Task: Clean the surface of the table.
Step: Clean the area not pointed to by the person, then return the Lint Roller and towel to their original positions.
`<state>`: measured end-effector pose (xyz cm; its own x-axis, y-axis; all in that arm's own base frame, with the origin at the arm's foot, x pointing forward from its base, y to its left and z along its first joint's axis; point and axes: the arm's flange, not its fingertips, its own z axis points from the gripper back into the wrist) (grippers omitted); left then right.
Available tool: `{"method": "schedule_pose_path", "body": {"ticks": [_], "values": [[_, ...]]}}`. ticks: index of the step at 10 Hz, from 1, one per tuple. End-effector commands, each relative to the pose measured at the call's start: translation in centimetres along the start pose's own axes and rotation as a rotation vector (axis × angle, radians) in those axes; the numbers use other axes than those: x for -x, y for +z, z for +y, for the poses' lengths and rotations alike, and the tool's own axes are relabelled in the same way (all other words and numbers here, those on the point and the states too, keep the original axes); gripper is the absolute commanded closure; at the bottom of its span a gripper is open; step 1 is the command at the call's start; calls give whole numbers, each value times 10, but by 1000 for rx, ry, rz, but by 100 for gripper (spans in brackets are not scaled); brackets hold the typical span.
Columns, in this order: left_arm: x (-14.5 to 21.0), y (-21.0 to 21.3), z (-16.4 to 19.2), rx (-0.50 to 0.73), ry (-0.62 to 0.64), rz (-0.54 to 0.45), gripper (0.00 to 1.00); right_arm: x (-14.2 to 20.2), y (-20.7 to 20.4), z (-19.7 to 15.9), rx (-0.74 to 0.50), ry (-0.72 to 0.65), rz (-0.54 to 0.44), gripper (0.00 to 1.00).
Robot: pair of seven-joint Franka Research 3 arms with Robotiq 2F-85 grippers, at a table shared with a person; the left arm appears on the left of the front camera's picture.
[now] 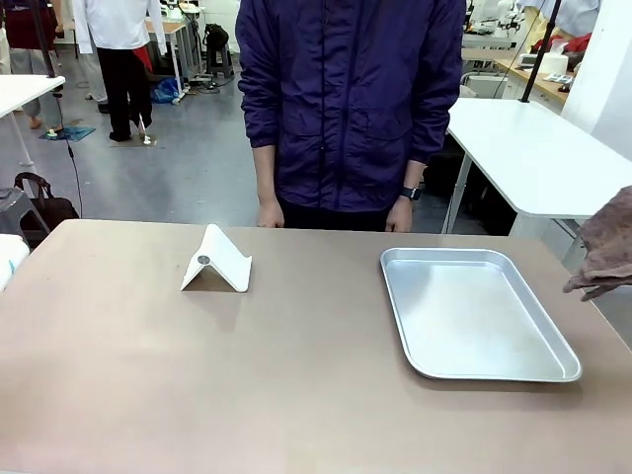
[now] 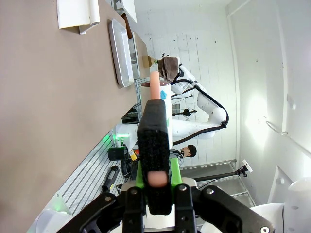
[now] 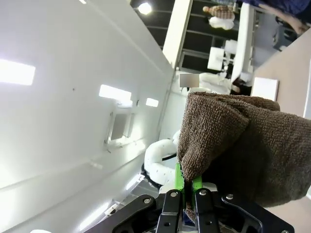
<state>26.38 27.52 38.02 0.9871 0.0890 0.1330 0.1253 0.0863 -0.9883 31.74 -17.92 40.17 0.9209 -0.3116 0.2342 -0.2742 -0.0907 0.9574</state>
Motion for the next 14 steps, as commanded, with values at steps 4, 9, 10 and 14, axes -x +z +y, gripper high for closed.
{"method": "schedule_pose_path", "body": {"ticks": [4,9,10,14], "values": [[0,-3,-4,6,10,-18,78,0,-5,2,-17,-12,20,93],[0,-3,-4,6,10,-18,78,0,-5,2,-17,-12,20,93],[0,-3,-4,6,10,-18,78,0,-5,2,-17,-12,20,93],[0,-3,-4,6,10,-18,78,0,-5,2,-17,-12,20,93]]}}
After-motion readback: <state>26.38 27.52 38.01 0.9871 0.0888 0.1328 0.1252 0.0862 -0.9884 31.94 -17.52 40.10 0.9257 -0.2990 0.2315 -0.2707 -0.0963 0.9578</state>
